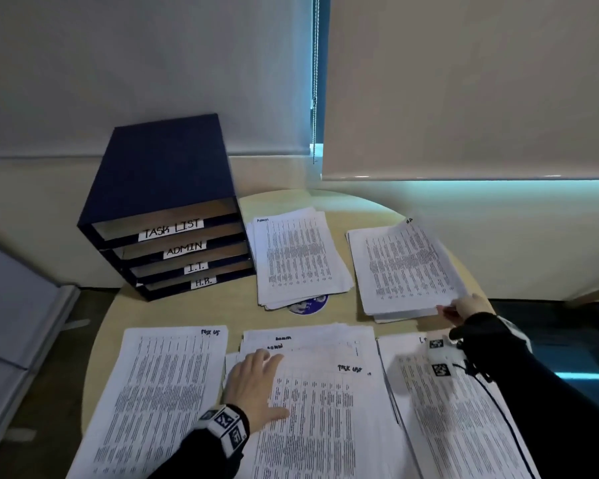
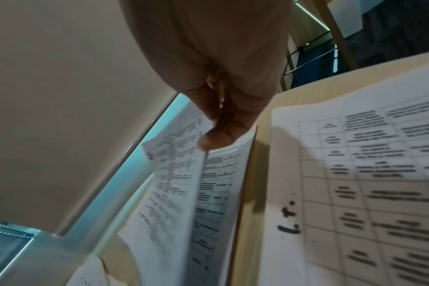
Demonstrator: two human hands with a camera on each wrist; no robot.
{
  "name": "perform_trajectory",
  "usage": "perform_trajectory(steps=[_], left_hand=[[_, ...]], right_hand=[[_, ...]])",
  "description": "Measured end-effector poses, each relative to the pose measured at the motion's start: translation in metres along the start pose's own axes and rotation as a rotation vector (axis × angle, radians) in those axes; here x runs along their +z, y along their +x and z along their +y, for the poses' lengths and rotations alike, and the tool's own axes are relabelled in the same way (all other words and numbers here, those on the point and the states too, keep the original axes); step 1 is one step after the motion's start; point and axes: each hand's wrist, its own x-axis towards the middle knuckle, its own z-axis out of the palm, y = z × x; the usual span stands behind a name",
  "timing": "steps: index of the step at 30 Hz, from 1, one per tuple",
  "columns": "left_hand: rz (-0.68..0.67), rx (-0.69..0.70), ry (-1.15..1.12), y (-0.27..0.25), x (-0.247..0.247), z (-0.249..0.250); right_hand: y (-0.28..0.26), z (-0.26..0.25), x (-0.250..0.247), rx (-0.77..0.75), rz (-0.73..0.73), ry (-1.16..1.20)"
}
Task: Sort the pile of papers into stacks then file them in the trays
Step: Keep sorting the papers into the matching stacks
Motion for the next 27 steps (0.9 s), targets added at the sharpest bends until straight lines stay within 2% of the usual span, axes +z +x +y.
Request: perform_trajectory(steps=[2,5,6,9,12,15,18,21,27], left_hand=[[-0.02,0.002,0.022,0.003,-0.002,-0.001],[-0.043,0.018,0.053,0.007,-0.003,-0.002],[-0.048,0.024,0.069,0.008,-0.004,-0.002],[-0.043,0.034,0.121,0.012,-0.011,0.0],[-0.005,0.043,0.181,0.016,-0.022,0.005],[0.056,0.072,0.192,0.017,-0.031,0.006],[0.092,0.147,0.153,0.014,-0.037,0.001],[0.089,0.182,0.075,0.007,-0.042,-0.005],[0.078,0.278,0.013,-0.014,-0.051,-0.008]], right_hand=[[-0.003,-0.005,0.005,0.0,0.007,0.031],[-0.023,-0.001,0.017,-0.093,0.179,-0.115],[-0.035,0.003,0.026,-0.144,0.152,-0.148],[-0.084,0.044,0.051,-0.181,-0.086,-0.171],[-0.133,0.101,0.072,-0.145,-0.229,-0.415],[-0.161,0.146,0.082,-0.171,-0.238,-0.656],[-0.183,0.158,0.084,-0.233,-0.185,-0.751],[-0.19,0.154,0.084,-0.27,-0.15,-0.768],[-0.192,0.153,0.081,-0.203,-0.134,-0.664]])
